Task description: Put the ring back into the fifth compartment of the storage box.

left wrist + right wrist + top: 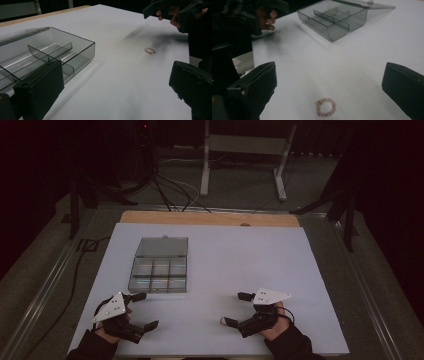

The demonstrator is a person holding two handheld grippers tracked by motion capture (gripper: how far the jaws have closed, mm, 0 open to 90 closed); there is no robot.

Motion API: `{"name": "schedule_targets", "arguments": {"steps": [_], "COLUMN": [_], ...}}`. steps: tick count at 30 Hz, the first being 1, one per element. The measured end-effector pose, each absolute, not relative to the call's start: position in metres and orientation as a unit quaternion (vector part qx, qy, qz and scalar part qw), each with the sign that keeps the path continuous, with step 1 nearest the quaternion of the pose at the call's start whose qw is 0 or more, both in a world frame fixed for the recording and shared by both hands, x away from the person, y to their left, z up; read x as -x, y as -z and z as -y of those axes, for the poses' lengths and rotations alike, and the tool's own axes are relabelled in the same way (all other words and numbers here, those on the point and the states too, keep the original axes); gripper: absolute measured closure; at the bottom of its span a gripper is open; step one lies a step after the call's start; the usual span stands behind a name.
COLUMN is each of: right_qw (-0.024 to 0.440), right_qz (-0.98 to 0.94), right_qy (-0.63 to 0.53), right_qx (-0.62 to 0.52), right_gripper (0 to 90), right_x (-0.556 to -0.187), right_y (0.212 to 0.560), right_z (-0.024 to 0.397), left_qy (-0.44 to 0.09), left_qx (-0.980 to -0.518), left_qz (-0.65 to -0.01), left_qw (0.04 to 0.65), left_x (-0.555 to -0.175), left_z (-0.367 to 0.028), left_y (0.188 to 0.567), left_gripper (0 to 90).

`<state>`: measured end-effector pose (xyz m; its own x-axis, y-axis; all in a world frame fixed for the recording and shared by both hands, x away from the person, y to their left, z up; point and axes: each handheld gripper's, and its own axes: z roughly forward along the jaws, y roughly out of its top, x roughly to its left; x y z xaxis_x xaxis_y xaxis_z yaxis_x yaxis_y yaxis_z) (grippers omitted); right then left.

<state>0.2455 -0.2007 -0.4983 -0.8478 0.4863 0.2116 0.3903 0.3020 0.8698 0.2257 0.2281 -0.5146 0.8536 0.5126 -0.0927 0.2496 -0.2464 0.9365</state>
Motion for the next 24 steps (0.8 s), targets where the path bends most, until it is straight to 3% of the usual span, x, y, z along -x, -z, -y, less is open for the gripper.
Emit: {"name": "schedule_targets", "arguments": {"steps": [7, 9, 18, 24], "right_qw": [0.038, 0.033, 0.042, 0.049], "right_qz": [-0.814, -0.823, -0.848, -0.858], "right_qy": [-0.505, -0.492, -0.448, -0.426], "right_qx": [-0.284, -0.283, -0.281, -0.282], "right_gripper": [0.1, 11.6, 39.2, 47.9], "right_x": [-0.246, -0.245, -0.245, -0.247], "right_y": [0.505, 0.506, 0.512, 0.517], "right_z": [0.195, 0.194, 0.19, 0.186], "left_qy": [-0.116, -0.115, -0.116, -0.115], "left_qx": [-0.781, -0.781, -0.781, -0.782], "left_qz": [-0.243, -0.243, -0.242, -0.242], "left_qw": [0.563, 0.564, 0.563, 0.563], "left_x": [-0.226, -0.226, -0.226, -0.226], "left_z": [-0.228, -0.228, -0.228, -0.228], "left_y": [0.515, 0.515, 0.515, 0.515], "left_gripper": [0.7, 0.7, 0.7, 0.7]}}
